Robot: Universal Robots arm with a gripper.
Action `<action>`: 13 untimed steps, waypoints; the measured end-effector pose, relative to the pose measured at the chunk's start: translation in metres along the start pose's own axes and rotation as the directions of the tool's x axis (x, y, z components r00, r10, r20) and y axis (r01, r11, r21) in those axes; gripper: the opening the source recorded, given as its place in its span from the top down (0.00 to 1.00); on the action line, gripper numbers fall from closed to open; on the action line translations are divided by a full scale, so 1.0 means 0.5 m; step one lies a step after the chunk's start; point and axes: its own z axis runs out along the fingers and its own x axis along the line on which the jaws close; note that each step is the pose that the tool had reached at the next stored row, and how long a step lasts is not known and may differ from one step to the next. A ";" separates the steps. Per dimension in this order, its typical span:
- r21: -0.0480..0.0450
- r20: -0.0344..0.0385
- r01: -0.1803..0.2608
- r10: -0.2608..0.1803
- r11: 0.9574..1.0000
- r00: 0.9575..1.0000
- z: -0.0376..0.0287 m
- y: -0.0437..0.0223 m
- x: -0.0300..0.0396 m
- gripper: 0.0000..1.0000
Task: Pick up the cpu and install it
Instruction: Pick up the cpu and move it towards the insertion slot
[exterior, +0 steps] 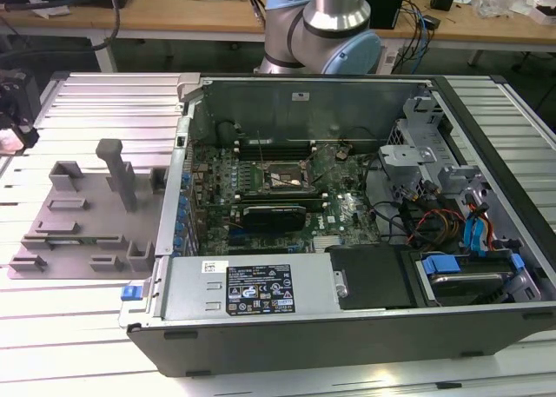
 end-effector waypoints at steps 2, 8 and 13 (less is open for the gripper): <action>0.000 0.000 0.000 0.000 1.000 1.000 -0.004 0.000 0.000 0.45; 0.000 0.000 0.000 0.000 1.000 1.000 -0.036 0.004 -0.001 0.45; 0.000 0.000 0.000 0.000 1.000 1.000 -0.066 0.007 -0.001 0.45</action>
